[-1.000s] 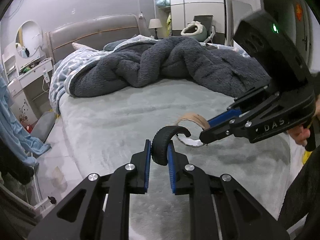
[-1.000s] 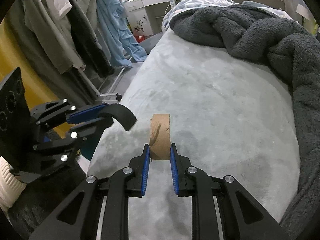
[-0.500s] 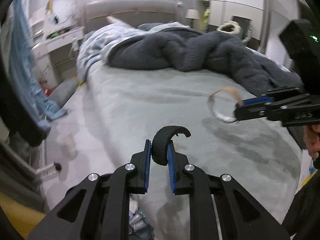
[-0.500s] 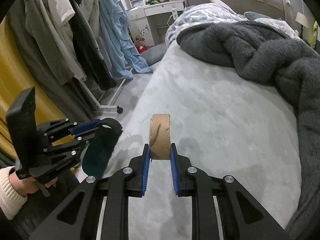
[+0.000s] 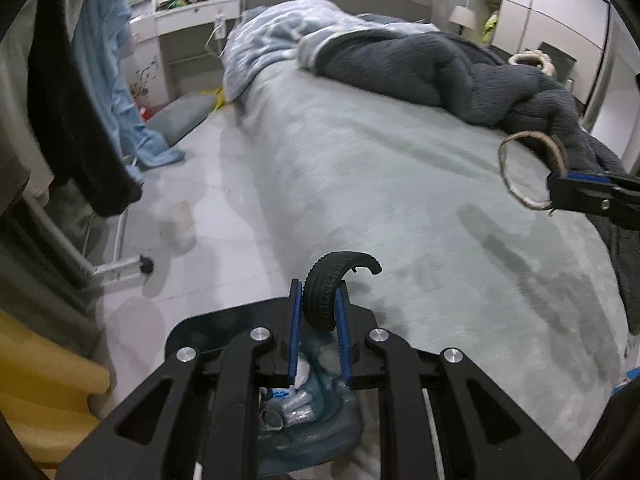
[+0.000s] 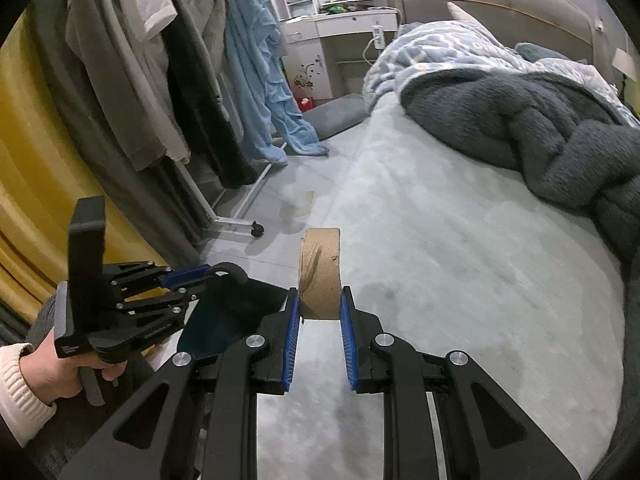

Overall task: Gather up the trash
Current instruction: 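Carry the tape roll and black piece over the teal bin with both tools, then open the left tool then the right tool to drop both items into the bin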

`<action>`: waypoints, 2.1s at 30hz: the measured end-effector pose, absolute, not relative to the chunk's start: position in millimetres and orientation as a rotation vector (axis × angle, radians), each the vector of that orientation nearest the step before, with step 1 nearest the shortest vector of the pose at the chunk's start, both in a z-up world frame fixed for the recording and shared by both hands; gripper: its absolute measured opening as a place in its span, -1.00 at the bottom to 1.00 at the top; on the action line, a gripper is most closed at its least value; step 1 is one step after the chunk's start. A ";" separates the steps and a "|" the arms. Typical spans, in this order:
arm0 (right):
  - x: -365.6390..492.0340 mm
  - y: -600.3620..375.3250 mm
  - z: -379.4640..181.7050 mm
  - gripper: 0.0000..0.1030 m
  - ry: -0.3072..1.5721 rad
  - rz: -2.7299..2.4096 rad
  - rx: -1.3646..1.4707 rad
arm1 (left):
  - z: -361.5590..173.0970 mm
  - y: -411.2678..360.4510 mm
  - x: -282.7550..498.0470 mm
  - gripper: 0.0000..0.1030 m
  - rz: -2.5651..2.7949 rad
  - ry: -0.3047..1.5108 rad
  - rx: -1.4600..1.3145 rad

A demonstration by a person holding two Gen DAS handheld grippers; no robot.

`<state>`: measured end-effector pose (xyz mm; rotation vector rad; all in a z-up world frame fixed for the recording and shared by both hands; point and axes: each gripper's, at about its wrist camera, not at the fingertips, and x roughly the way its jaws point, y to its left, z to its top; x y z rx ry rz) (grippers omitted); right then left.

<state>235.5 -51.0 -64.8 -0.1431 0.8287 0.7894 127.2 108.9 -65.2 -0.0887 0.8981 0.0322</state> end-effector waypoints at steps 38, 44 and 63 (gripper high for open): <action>227.2 104.1 -135.1 -0.61 0.965 0.951 -0.326 | -134.6 220.3 116.4 -0.24 0.157 1.199 -0.349; 235.0 113.8 -162.5 -0.61 1.036 0.941 -0.346 | -113.6 230.6 104.5 0.33 0.181 1.122 -0.325; 235.3 143.3 -212.9 -0.05 1.178 0.908 -0.393 | -26.7 232.7 79.8 0.86 0.244 0.720 -0.239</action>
